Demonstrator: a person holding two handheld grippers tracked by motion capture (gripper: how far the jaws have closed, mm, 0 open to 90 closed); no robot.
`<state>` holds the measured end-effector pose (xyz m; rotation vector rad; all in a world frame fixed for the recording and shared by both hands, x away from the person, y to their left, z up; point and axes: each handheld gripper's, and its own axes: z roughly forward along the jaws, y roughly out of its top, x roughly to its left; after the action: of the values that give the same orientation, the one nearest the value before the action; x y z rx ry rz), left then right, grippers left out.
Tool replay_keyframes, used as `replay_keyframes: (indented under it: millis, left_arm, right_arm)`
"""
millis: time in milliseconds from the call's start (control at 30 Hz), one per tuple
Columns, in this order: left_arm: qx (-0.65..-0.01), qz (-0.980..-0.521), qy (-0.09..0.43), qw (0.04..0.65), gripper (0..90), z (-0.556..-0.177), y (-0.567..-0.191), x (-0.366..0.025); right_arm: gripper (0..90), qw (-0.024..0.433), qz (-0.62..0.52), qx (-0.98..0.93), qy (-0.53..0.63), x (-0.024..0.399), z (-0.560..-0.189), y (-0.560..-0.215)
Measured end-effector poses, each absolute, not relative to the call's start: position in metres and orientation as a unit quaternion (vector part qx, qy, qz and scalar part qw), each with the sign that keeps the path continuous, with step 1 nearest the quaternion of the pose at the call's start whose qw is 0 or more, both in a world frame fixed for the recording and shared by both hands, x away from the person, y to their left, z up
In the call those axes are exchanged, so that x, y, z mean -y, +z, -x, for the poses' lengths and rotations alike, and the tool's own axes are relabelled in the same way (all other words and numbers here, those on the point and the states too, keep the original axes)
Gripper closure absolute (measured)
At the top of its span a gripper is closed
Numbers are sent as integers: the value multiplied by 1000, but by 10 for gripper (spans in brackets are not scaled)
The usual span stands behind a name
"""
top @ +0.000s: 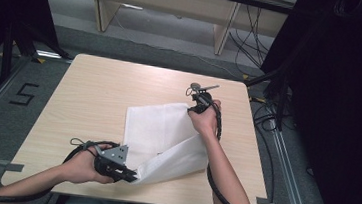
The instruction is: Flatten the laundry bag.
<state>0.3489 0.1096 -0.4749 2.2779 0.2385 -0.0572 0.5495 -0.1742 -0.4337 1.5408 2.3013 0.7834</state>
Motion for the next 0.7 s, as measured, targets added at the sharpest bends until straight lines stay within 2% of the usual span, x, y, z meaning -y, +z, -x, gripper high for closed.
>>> replay_keyframes:
  millis: [67,100,267,333,367,433,567,700]
  left_arm:
    - [-100,-904,-14,415,836,-353,-473,-110]
    - [-102,-905,-8,413,836,-355,-473,-111]
    - [-121,-906,7,406,836,-366,-472,-117]
    - [-140,-904,15,404,836,-374,-473,-123]
    - [-140,-904,15,404,836,-374,-473,-123]
    - [-153,-902,15,404,836,-376,-476,-125]
    - [-145,-908,19,394,835,-376,-481,-123]
    - [-148,-908,14,391,835,-376,-482,-122]
  right_arm:
    - [888,141,-524,-791,281,176,-550,-428]
    - [887,133,-539,-781,286,174,-549,-424]
    - [884,169,-525,-775,308,179,-551,-421]
    - [878,170,-531,-768,316,178,-550,-418]
    - [863,166,-533,-766,319,177,-549,-415]
    - [771,171,-524,-771,319,177,-550,-414]
    - [674,153,-519,-785,302,176,-548,-412]
    - [694,117,-524,-796,280,175,-539,-417]
